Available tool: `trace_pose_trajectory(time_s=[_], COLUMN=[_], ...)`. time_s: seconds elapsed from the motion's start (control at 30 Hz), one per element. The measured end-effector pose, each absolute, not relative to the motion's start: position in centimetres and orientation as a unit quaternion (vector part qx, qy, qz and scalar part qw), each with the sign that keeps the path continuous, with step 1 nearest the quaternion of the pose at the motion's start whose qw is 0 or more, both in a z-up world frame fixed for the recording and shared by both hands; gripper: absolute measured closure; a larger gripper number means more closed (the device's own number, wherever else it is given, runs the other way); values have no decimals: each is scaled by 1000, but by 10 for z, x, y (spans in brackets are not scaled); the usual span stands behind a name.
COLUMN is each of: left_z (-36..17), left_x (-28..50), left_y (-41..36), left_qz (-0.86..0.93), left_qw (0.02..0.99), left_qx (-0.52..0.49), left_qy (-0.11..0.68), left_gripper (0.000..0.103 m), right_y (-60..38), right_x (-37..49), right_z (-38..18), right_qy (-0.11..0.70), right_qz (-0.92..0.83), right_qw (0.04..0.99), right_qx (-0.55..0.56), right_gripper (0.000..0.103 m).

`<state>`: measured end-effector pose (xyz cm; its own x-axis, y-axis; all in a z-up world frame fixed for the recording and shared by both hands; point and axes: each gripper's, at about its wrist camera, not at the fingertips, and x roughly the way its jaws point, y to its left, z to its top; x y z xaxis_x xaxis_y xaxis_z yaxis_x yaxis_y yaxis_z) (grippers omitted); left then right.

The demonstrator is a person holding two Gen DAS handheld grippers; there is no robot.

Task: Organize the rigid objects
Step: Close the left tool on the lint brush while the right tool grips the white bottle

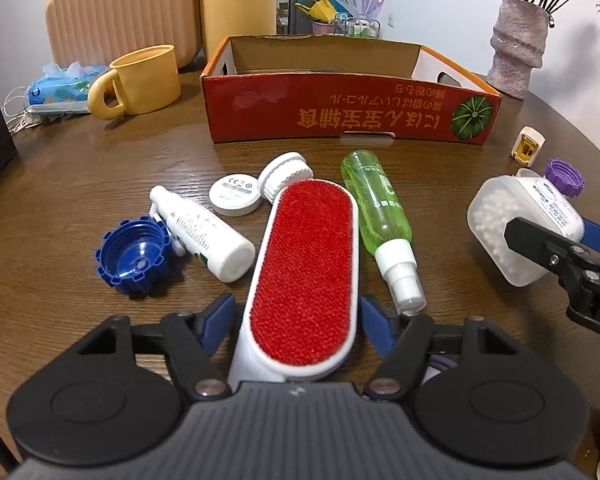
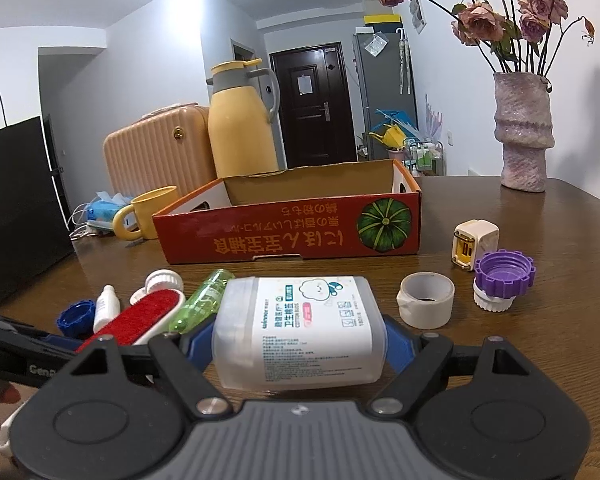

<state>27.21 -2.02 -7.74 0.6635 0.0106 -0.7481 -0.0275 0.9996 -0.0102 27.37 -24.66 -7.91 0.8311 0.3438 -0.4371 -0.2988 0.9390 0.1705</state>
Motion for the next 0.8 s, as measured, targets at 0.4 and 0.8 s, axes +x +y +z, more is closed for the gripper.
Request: trace_pose_trajectory(time_s=[0.4, 0.8], left_z=[-72, -45], left_x=[266, 250], left_y=[-23, -21], left_qz=[8, 13], left_qw=[917, 931], left_qx=[-3, 6], left_qy=[398, 364], left_gripper=[45, 45], right_y=[-249, -246], right_x=[272, 268], right_z=[-80, -78], right_qy=[238, 228], right_qz=[169, 168], right_qw=[955, 958], right_qx=[55, 51], right_gripper=[21, 21])
